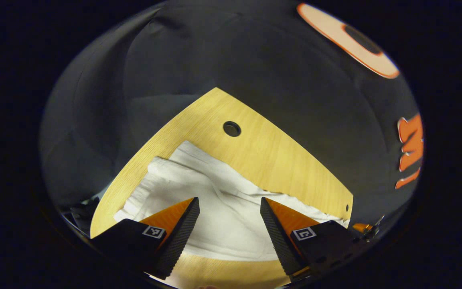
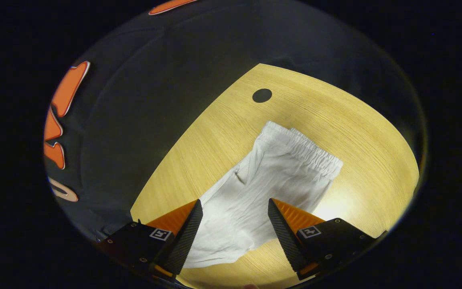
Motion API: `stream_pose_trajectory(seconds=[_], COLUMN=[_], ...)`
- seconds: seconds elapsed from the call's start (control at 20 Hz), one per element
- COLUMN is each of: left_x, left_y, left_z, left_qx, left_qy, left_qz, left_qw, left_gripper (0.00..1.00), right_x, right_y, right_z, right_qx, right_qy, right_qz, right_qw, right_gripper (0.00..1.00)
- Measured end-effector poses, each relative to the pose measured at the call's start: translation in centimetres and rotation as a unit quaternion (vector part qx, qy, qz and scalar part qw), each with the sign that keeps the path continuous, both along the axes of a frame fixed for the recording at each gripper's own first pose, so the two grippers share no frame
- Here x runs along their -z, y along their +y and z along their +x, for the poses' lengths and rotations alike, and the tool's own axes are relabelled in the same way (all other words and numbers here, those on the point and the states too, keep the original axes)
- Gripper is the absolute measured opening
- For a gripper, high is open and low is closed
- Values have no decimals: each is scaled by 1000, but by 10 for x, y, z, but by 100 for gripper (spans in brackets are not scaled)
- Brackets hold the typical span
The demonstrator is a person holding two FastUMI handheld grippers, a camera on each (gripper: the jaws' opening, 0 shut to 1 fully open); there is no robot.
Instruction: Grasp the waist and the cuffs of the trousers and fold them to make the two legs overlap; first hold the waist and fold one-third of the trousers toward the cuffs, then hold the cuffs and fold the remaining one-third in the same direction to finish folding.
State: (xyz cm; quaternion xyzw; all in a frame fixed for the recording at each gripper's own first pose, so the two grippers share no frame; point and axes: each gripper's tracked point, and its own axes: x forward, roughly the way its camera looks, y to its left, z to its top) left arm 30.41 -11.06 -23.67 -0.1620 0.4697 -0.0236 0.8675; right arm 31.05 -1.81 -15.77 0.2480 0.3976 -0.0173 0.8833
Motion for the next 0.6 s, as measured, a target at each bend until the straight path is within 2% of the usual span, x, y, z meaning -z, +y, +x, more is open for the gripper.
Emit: stream_pose_trajectory(seconds=[0.1,0.25,0.35,0.45,0.6], left_x=[-29,-78,-110,-136,-163], left_y=[-19,-35,-42,-46,-36], left_z=[-16,-35,-54,-72,-93], left_qx=[21,26,25,12,-19], left_qy=[-36,-103,-151,-190,-249], left_qz=[11,32,50,55,68], left_qw=[999,994,987,980,966], left_gripper=[99,99,100,99,99], right_x=[-14,-42,-67,-87,-96], right_y=[-2,-8,-13,-19,-22], right_z=[-17,-42,-60,-71,-75], right_qx=[-20,-43,-54,-72,-81], right_qy=[-20,-69,-116,-171,-237], right_qz=[-18,-55,-84,-130,-219], right_qw=[999,995,988,974,943], right_gripper=[99,99,99,98,98])
